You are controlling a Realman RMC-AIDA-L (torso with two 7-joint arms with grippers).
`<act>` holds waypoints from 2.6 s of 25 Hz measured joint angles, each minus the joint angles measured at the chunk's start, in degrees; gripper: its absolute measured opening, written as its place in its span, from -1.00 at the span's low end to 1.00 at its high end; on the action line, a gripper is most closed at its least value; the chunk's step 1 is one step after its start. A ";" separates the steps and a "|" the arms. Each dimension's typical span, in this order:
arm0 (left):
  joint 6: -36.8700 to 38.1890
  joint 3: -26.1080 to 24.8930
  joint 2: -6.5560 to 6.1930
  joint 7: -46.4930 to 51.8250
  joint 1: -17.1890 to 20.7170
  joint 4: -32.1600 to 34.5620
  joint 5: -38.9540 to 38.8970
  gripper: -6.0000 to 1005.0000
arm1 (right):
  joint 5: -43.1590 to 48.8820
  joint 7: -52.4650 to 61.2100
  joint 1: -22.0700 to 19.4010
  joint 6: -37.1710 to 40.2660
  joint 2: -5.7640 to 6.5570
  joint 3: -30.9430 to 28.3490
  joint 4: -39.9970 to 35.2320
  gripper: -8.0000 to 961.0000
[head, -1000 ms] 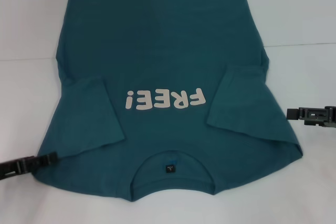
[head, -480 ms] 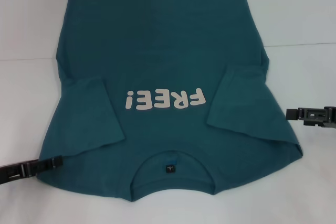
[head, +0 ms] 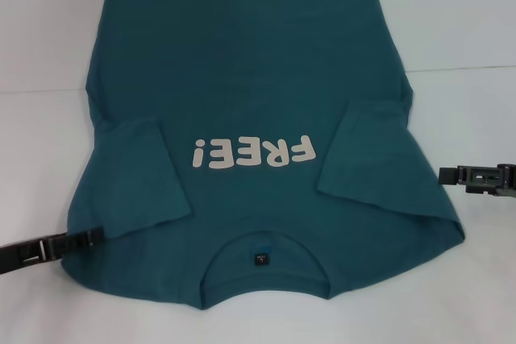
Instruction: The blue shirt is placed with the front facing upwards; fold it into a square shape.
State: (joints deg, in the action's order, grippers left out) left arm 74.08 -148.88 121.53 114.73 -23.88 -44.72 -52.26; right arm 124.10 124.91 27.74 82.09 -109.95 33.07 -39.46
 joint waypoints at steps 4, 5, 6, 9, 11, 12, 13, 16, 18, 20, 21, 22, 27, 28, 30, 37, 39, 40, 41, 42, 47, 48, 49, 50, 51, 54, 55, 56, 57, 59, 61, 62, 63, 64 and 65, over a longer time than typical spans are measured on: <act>-0.21 -0.01 0.13 -0.31 -0.33 0.06 -0.20 0.58 | 0.00 -0.01 -0.03 0.00 0.06 -0.08 0.00 0.97; -0.13 -0.01 0.13 -0.50 -0.36 0.13 -0.51 0.58 | 0.00 -0.02 -0.03 0.00 0.07 -0.10 0.00 0.97; -0.01 -0.01 0.13 -0.81 -0.34 0.21 -0.98 0.58 | 0.00 -0.02 -0.04 0.00 0.07 -0.13 0.00 0.97; 0.26 -0.01 0.13 -2.60 0.12 0.72 -3.74 0.58 | 0.00 -0.02 -0.06 0.00 0.06 -0.25 0.00 0.97; 0.36 0.00 0.11 -3.83 0.38 1.58 -5.48 0.58 | 0.00 -0.02 -0.06 0.00 0.04 -0.28 0.00 0.97; 0.32 -0.01 0.09 -4.19 0.38 2.06 -5.84 0.58 | 0.00 -0.02 -0.06 0.00 0.03 -0.29 0.00 0.97; 0.17 0.00 0.06 -4.50 0.35 2.62 -5.96 0.58 | 0.00 -0.02 -0.06 0.00 0.03 -0.29 0.00 0.97; -0.62 0.00 -0.12 -4.94 0.25 3.78 -5.94 0.58 | 0.00 -0.02 -0.06 0.00 0.01 -0.29 0.00 0.97; -0.98 -0.01 -0.16 -5.33 0.27 4.12 -6.01 0.58 | 0.00 -0.02 -0.06 0.00 0.00 -0.29 0.00 0.97; -1.27 -0.05 -0.16 -5.71 0.35 4.56 -6.09 0.58 | 0.00 -0.02 -0.06 0.00 0.00 -0.29 0.00 0.97; -1.33 -0.05 -0.16 -5.84 0.38 4.79 -6.10 0.58 | 0.00 -0.02 -0.06 0.00 0.00 -0.29 0.00 0.97; -1.38 -0.05 -0.16 -5.96 0.38 4.93 -6.06 0.58 | 0.00 -0.02 -0.06 0.00 0.00 -0.29 0.00 0.97; -1.47 0.13 -0.29 -5.93 1.04 5.09 -5.60 0.57 | 0.00 -0.02 -0.06 0.00 -0.05 -0.07 0.00 0.97; -1.47 -0.01 -0.35 -5.93 1.36 5.02 -5.71 0.57 | 0.00 -0.02 -0.06 0.01 -0.06 -0.08 0.00 0.97; -1.49 -0.23 -0.45 -6.01 1.79 4.92 -5.95 0.57 | 0.00 -0.02 -0.06 0.03 -0.10 -0.16 0.00 0.97; -3.86 -0.35 -0.34 -6.28 2.04 5.08 -5.58 0.44 | 0.00 -0.02 0.00 0.21 -0.16 0.08 0.00 0.97; -4.37 -0.36 -0.28 -6.67 2.07 5.02 -5.58 0.37 | 0.00 -0.01 0.02 0.43 -0.19 0.10 0.00 0.97; -4.68 -0.35 -0.24 -6.84 2.07 4.87 -5.58 0.38 | 0.00 0.02 0.03 0.48 -0.19 0.09 0.00 0.97; -5.07 -0.33 -0.23 -6.89 2.08 4.77 -5.58 0.38 | 0.00 0.07 0.03 0.52 -0.19 0.07 0.00 0.97; -5.43 -0.24 -0.27 -6.90 2.09 4.78 -5.56 0.38 | 0.00 0.13 0.03 0.58 -0.19 0.06 0.00 0.97; -6.25 0.08 -0.59 -6.97 2.06 4.97 -5.52 0.16 | 0.00 0.24 -0.02 1.15 -0.18 -0.30 0.00 0.97; -6.32 0.14 -0.60 -6.97 2.05 4.88 -5.47 0.08 | 0.00 0.29 -0.02 1.20 -0.18 -0.31 0.00 0.97; -6.30 0.21 -0.60 -6.97 2.04 4.83 -5.44 0.01 | 0.00 0.33 -0.02 1.22 -0.18 -0.31 0.00 0.97; -6.23 0.24 -0.60 -6.97 2.03 4.82 -5.42 -0.09 | 0.00 0.36 -0.03 1.23 -0.18 -0.31 0.00 0.97; -6.11 0.26 -0.60 -6.97 1.99 4.86 -5.41 -0.20 | 0.00 0.38 -0.04 1.23 -0.18 -0.31 0.00 0.97; -5.75 0.27 -0.47 -7.04 1.95 4.81 -5.39 -0.45 | 0.00 0.40 -0.06 1.33 -0.18 -0.30 0.00 0.97; -5.42 0.27 -0.38 -7.05 1.94 4.69 -5.39 -0.50 | 0.00 0.40 -0.06 1.36 -0.18 -0.30 0.00 0.97; -5.05 0.35 -0.30 -7.05 1.87 4.61 -5.39 -0.55 | 0.00 0.40 -0.06 1.39 -0.17 -0.29 0.00 0.97; -5.05 0.35 -0.30 -7.05 1.87 4.61 -5.39 -0.60 | 0.00 0.41 -0.06 1.42 -0.15 -0.29 0.00 0.97; -4.54 0.76 -0.26 -7.04 1.58 4.53 -5.39 -0.70 | -0.01 0.42 -0.06 1.47 -0.12 -0.29 0.00 0.97; -4.39 0.98 -0.25 -6.86 1.47 4.46 -5.39 -0.80 | -0.02 0.44 -0.06 1.68 -0.11 -0.31 0.00 0.97; -4.32 0.99 -0.25 -6.75 1.43 4.42 -5.39 -0.85 | -0.03 0.46 -0.06 1.79 -0.10 -0.33 0.00 0.97; -4.19 1.00 -0.26 -6.68 1.41 4.36 -5.39 -0.90 | -0.06 0.48 -0.06 1.86 -0.10 -0.35 0.00 0.97; -3.98 1.00 -0.27 -6.61 1.39 4.19 -5.40 -0.92 | -0.10 0.49 -0.06 1.96 -0.09 -0.36 0.00 0.97; -3.82 0.98 -0.29 -6.50 1.36 3.88 -5.42 -0.94 | -0.14 0.50 -0.06 2.04 -0.07 -0.37 0.00 0.97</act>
State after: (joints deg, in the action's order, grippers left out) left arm 70.27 -147.91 121.25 108.23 -22.52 -40.84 -57.68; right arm 123.96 125.41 27.68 84.13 -110.01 32.70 -39.46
